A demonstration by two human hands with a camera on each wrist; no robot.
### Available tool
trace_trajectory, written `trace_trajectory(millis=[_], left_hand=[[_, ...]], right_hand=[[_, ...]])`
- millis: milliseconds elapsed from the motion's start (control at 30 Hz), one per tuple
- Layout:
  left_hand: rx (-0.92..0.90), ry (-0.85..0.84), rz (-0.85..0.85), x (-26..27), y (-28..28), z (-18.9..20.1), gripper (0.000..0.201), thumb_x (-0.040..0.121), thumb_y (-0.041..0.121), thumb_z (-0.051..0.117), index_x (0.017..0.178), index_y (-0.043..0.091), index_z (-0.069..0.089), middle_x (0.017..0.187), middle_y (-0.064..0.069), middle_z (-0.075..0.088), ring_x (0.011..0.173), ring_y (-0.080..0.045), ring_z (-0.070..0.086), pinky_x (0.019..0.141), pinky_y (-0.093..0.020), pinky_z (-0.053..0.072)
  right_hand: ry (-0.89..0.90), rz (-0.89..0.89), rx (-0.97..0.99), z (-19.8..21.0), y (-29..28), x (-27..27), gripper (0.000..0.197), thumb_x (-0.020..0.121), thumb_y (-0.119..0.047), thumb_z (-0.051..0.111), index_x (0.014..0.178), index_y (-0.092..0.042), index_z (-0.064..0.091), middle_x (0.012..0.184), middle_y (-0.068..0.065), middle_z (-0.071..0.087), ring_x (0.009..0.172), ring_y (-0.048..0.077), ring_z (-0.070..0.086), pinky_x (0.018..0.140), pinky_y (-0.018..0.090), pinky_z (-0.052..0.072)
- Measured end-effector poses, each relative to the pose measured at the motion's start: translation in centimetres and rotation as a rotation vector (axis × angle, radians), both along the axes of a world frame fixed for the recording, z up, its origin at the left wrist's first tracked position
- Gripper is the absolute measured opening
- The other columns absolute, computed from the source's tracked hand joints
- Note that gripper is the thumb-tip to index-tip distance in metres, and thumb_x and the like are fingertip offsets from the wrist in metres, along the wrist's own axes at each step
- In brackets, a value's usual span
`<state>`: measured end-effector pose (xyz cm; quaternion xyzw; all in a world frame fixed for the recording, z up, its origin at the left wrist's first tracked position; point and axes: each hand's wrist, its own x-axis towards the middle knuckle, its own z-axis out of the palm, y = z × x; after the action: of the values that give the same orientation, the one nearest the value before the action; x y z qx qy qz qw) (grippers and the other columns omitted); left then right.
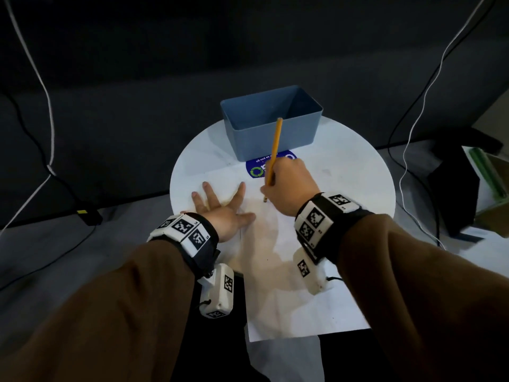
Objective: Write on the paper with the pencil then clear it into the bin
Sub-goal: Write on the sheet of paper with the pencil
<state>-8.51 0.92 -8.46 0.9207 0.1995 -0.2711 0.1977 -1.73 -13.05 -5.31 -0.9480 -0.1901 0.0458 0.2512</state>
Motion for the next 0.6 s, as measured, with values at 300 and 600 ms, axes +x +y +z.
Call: trace_trajectory(millis=[300, 600], left_hand=[[0.002, -0.005, -0.036, 0.0, 0.2, 0.2, 0.076, 0.094, 0.073, 0.033, 0.149, 0.056, -0.016, 0.158, -0.024, -0.030, 0.143, -0.052, -0.024, 0.118, -0.060, -0.005], [-0.055, -0.021, -0.028, -0.4, 0.1, 0.5, 0.076, 0.097, 0.068, 0.037, 0.148, 0.056, -0.017, 0.152, -0.018, -0.042, 0.140, -0.049, -0.034, 0.117, -0.061, -0.011]], right_hand=[[-0.021, 0.049, 0.090, 1.1, 0.0, -0.6, 0.019, 0.089, -0.018, 0.075, 0.080, -0.015, 0.058, 0.072, -0.001, 0.058, 0.074, 0.016, 0.053, 0.056, 0.019, 0.035], [-0.041, -0.226, -0.039, 1.0, -4.2, 1.9, 0.013, 0.089, -0.018, 0.072, 0.088, -0.015, 0.060, 0.094, 0.009, 0.064, 0.077, 0.025, 0.062, 0.066, 0.031, 0.051]])
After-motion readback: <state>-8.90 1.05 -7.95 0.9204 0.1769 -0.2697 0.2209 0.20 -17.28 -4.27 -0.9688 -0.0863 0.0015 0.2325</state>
